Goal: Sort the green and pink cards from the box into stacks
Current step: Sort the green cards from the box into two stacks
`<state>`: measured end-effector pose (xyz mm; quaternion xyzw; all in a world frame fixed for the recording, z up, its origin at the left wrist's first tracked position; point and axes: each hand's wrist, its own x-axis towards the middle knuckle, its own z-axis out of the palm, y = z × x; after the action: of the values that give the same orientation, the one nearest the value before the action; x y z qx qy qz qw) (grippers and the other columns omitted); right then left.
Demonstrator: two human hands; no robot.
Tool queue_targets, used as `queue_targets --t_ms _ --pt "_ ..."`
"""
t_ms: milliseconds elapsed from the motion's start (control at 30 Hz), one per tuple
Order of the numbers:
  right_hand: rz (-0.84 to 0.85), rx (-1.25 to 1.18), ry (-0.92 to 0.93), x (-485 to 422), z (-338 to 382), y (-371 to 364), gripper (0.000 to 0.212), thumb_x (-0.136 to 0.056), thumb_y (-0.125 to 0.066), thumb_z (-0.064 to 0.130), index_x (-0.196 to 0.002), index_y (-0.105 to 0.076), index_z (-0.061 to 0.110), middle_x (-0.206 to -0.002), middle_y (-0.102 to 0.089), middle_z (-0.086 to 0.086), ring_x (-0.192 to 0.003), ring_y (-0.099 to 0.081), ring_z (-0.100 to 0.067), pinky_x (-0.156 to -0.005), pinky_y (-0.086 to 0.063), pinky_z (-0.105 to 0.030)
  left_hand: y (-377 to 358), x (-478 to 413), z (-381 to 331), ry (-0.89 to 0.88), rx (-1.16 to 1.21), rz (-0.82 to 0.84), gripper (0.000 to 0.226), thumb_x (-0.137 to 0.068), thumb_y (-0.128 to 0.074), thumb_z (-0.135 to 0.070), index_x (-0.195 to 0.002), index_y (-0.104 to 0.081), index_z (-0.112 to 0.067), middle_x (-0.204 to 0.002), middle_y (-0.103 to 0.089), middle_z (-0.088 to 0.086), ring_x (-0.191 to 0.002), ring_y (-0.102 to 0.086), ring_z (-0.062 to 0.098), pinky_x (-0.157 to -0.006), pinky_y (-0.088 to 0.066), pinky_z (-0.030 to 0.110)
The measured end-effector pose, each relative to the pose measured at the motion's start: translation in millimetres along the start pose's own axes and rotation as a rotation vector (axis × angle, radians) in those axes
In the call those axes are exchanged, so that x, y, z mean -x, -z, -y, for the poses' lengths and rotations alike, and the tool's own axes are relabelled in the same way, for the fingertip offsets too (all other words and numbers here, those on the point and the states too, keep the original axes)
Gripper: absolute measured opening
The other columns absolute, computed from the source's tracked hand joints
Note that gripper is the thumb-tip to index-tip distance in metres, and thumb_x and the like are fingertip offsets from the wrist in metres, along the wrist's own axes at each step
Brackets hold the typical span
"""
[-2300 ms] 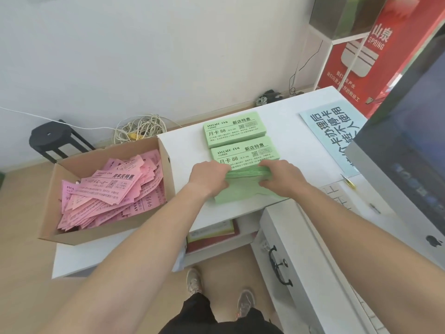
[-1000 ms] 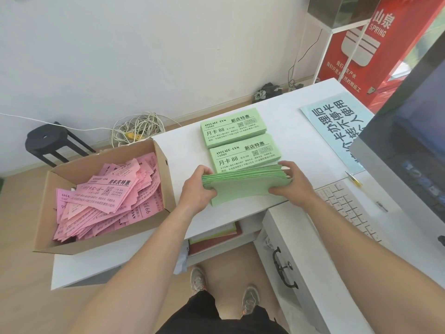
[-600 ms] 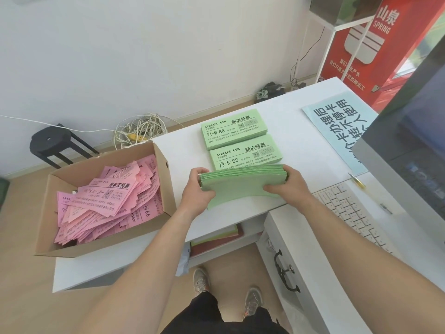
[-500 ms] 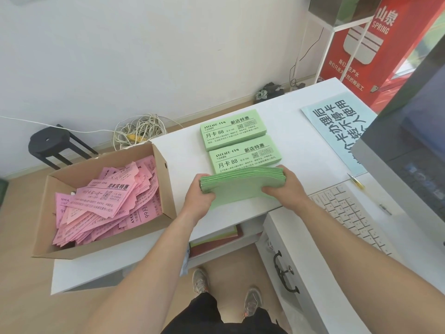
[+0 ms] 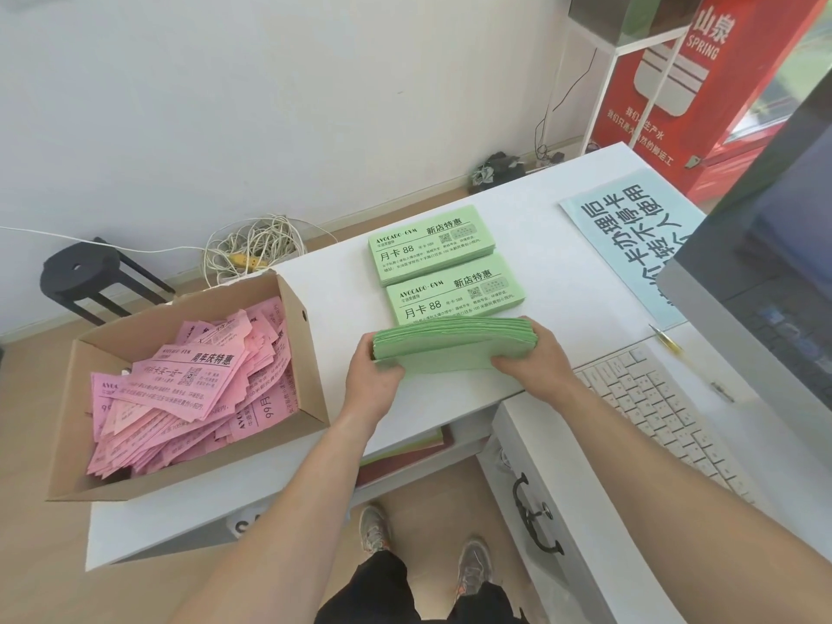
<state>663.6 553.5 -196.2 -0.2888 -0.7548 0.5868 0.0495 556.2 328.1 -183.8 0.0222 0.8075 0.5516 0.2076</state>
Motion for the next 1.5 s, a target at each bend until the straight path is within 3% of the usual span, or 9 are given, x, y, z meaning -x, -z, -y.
queue_targets --t_ms 233,400,567,767,900,1033,1133,1367,1500 --pt "0.016 0.08 -0.019 2.1 4.8 7.7 0.035 -0.075 -0.082 0.006 -0.094 -0.066 0.031 -0.092 -0.073 0.01 -0.085 -0.068 -0.011 -0.071 -0.047 -0.027 15.8 -1.5 2.4 -0.023 -0.096 0.029 0.035 -0.085 -0.064 -0.004 -0.112 -0.063 -0.027 -0.105 -0.072 -0.007 -0.096 -0.065 0.014 -0.083 -0.05 0.029" --pt "0.052 0.286 -0.029 8.2 16.3 17.1 0.028 -0.074 -0.081 0.018 -0.094 -0.065 0.031 -0.087 -0.071 0.011 -0.082 -0.067 -0.013 -0.067 -0.047 -0.029 28.7 1.5 -10.2 -0.023 -0.493 0.114 0.031 -0.095 -0.054 -0.026 -0.126 -0.049 -0.028 -0.122 -0.056 -0.009 -0.083 -0.068 0.021 -0.075 -0.05 0.035" --pt "0.175 0.66 -0.024 9.8 32.0 33.6 0.028 -0.086 -0.067 0.032 -0.113 -0.062 0.03 -0.105 -0.067 0.006 -0.085 -0.064 -0.02 -0.073 -0.051 -0.035 30.6 1.3 -12.9 0.045 -0.265 0.171 0.026 -0.094 -0.051 -0.013 -0.119 -0.055 -0.023 -0.125 -0.06 -0.005 -0.075 -0.076 0.017 -0.086 -0.059 0.048" --pt "0.316 0.093 -0.201 11.9 39.2 49.0 0.044 -0.089 -0.057 -0.011 -0.12 -0.065 0.018 -0.123 -0.065 -0.007 -0.096 -0.074 -0.023 -0.08 -0.061 -0.031 38.5 2.5 -23.6 0.172 -0.09 0.235 0.054 -0.091 -0.03 0.017 -0.108 -0.069 -0.017 -0.121 -0.069 0.007 -0.094 -0.074 0.018 -0.088 -0.058 0.033" --pt "0.305 -0.043 -0.288 18.8 49.4 54.1 0.038 -0.09 -0.047 -0.022 -0.114 -0.068 -0.002 -0.118 -0.068 -0.019 -0.079 -0.075 -0.011 -0.068 -0.057 -0.019 45.9 11.0 -36.6 0.344 0.089 0.18 0.055 -0.087 -0.023 0.018 -0.104 -0.07 -0.003 -0.112 -0.071 0.021 -0.088 -0.075 0.032 -0.078 -0.06 0.035" --pt "0.143 -0.275 -0.495 24.7 45.4 46.0 0.029 -0.094 -0.042 -0.002 -0.099 -0.07 -0.006 -0.118 -0.067 -0.02 -0.081 -0.07 -0.04 -0.073 -0.061 -0.041 48.5 15.6 -31.7 0.479 0.24 0.086 0.038 -0.095 -0.041 -0.014 -0.106 -0.07 0.007 -0.111 -0.069 0.018 -0.093 -0.069 0.041 -0.077 -0.059 0.044" --pt "0.173 0.012 -0.415 29.2 34.7 32.8 0.022 -0.097 -0.064 0.021 -0.1 -0.067 0.0 -0.108 -0.071 -0.014 -0.073 -0.069 -0.029 -0.069 -0.061 -0.039 40.1 15.1 -20.1 0.466 0.032 0.089 0.042 -0.094 -0.056 -0.047 -0.097 -0.071 -0.007 -0.108 -0.071 0.01 -0.1 -0.066 0.033 -0.095 -0.053 0.048" --pt "0.071 0.294 -0.392 40.6 20.4 7.5 0.053 -0.079 -0.084 0.02 -0.12 -0.05 0.017 -0.125 -0.048 -0.008 -0.103 -0.06 -0.026 -0.063 -0.055 -0.035 23.8 29.2 -10.6 0.436 -0.19 0.027 0.067 -0.081 -0.083 -0.028 -0.133 -0.048 -0.004 -0.13 -0.054 0.009 -0.113 -0.053 0.028 -0.098 -0.044 0.038" --pt "0.085 0.358 -0.392 46.5 15.1 3.1 0.072 -0.082 -0.081 0.018 -0.138 -0.036 0.012 -0.122 -0.052 -0.008 -0.104 -0.058 -0.026 -0.079 -0.056 -0.04 29.5 20.9 -6.3 0.511 -0.077 0.057 0.09 -0.048 -0.098 -0.041 -0.114 -0.059 0.006 -0.118 -0.068 0.013 -0.109 -0.064 0.033 -0.097 -0.052 0.046"
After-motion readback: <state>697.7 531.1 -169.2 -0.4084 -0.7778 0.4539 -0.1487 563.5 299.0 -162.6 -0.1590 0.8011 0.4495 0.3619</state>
